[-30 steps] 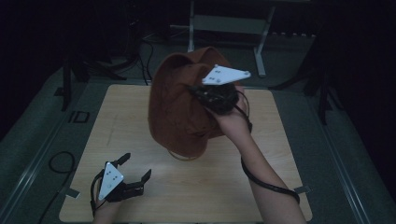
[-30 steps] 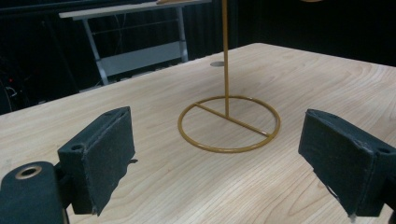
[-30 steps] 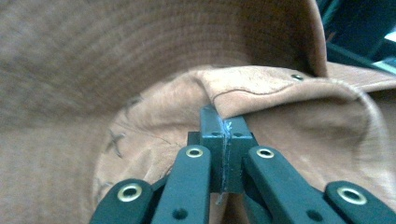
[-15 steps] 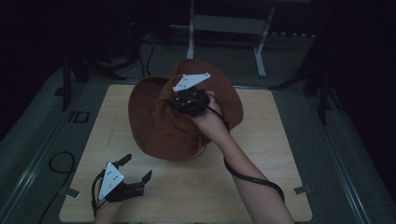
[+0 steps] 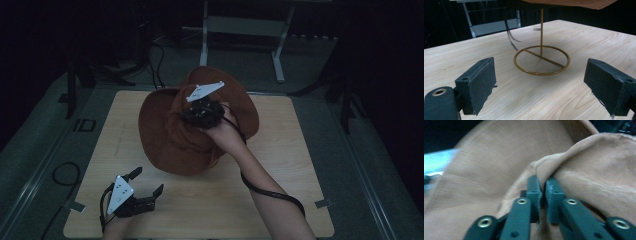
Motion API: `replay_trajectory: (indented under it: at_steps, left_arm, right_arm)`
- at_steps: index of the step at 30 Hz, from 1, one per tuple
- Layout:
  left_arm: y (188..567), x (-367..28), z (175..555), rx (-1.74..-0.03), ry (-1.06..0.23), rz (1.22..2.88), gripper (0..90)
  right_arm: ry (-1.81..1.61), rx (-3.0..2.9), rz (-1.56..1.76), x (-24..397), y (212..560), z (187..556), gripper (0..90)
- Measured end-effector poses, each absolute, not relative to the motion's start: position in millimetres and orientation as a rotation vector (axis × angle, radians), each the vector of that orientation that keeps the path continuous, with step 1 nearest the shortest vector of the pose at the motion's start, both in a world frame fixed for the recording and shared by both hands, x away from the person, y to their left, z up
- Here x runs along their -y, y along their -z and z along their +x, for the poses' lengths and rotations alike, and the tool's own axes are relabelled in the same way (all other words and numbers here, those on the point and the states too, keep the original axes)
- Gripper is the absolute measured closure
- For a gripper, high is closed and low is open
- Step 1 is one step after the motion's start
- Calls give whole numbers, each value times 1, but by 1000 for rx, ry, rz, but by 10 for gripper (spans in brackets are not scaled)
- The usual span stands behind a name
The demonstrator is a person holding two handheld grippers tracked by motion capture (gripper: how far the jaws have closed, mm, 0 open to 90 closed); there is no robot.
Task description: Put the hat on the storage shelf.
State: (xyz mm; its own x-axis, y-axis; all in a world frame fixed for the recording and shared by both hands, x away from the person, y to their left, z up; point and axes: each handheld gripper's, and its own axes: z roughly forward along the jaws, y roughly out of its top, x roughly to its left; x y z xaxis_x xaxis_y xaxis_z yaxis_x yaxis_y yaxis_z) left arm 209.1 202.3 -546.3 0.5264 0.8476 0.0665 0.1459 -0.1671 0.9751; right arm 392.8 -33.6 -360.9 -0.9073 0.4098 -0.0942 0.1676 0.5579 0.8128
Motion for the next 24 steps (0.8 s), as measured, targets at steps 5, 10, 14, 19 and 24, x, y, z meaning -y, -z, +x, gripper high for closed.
replay_trajectory:
  at_steps: [5, 10, 14, 19, 24]
  left_arm:
    - [547, -204, 208, -859, -790, 1633, 112]
    - [548, -206, 208, -874, -787, 1625, 112]
    - [548, -207, 208, -881, -779, 1621, 112]
    - [551, -204, 208, -888, -772, 1634, 112]
    - [552, -202, 208, -885, -765, 1637, 112]
  right_arm:
    - [-1306, -2493, 450, 42, 352, 385, 736]
    - [-1382, -2428, 450, 61, 344, 377, 525]
    - [-1404, -2411, 443, 72, 342, 373, 422]
    - [-1409, -2417, 475, 85, 343, 369, 299]
    - [-1441, -2422, 486, 99, 345, 364, 163]
